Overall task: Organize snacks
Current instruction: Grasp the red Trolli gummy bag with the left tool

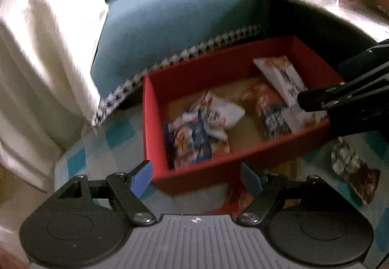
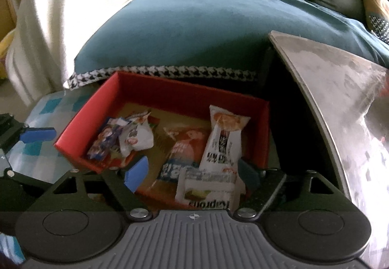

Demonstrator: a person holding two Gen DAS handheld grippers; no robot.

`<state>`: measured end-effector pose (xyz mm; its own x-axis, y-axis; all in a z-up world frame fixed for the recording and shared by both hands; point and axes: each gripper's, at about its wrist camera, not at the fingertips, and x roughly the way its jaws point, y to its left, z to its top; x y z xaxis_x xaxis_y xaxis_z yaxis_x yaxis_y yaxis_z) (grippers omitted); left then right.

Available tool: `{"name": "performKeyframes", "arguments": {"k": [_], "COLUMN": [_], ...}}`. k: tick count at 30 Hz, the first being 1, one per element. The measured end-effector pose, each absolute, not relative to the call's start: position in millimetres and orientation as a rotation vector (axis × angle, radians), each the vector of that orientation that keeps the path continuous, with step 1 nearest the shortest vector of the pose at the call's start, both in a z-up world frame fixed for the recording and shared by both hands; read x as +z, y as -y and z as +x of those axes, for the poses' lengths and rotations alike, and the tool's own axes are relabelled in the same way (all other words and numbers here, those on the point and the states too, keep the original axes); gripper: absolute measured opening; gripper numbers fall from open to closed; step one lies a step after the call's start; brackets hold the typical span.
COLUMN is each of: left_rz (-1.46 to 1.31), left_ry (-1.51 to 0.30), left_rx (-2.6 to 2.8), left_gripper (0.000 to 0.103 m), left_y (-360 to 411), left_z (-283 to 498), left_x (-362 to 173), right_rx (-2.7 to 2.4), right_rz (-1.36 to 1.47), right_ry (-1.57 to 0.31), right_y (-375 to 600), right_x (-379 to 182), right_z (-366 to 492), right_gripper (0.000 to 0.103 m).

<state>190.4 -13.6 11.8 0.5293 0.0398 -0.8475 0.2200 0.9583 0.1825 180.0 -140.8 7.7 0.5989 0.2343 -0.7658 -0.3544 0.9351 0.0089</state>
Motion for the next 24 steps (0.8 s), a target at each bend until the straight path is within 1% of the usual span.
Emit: {"name": "performKeyframes", "arguments": {"k": [10,16,24], "left_rz": [0.209,0.157,0.138], "left_ry": [-1.131,-1.207,-1.225], "left_rx": [-0.092,-0.043,-0.041], "left_gripper": [0.074,0.074,0.077], "left_y": [3,-7,-4], "left_z": [159,150,148], "left_x": [-11,-31,-39], "right_rx": [0.382,0.408,0.433], "right_rz": [-0.153,-0.168,-0.205], "right_ry": [-0.891,-0.937,-0.985], "right_y": [137,130,120], "right_x": [4,-9,-23], "right_z": [146,131,127], "right_gripper": [0.087,0.088,0.088]}}
